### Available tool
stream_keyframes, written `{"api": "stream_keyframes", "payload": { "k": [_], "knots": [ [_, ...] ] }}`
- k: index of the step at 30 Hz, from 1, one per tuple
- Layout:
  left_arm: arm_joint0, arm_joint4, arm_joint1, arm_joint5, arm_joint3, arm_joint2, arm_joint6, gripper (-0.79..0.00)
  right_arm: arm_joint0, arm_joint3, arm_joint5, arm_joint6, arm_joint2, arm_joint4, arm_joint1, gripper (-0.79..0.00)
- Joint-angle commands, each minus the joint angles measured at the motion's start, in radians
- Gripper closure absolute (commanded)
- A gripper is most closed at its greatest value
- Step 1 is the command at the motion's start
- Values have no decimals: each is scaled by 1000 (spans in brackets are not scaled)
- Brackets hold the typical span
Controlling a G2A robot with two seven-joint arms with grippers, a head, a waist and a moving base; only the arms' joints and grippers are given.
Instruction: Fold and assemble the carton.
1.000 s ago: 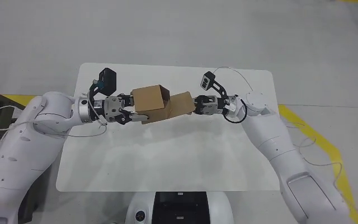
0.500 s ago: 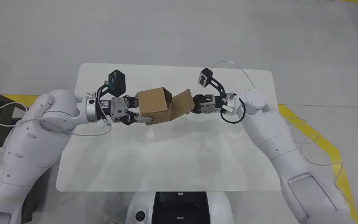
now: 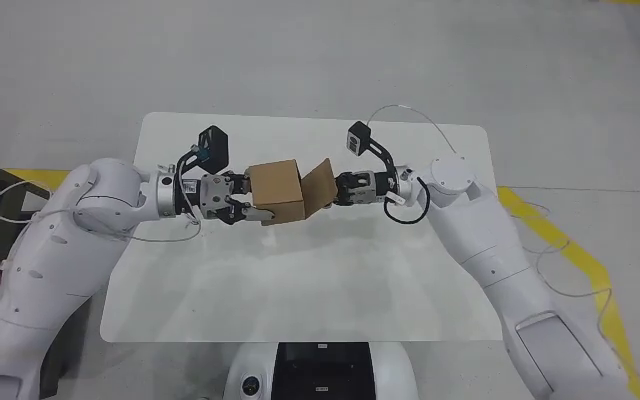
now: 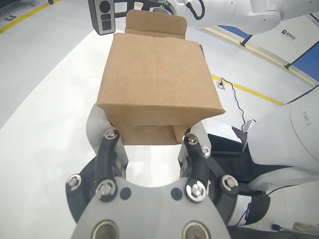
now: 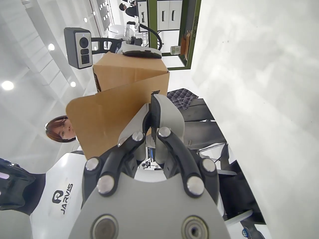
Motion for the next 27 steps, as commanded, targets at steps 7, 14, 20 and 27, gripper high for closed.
{"api": "stream_keyframes", "payload": {
  "k": [7,14,20,27],
  "knots": [
    [17,6,4,-7,8,-12,0,-326,-24,-30,-13,-2,50,46,11,0],
    [15,11,5,5,6,-5,-17,-329,-38,-87,1,-5,58,22,18,0],
    [11,27,4,16,-1,-1,-25,-326,-41,-112,8,-14,52,9,19,-105],
    [8,56,2,34,-7,6,-24,-326,-44,-128,15,-15,63,-15,26,-194]
  ]
}}
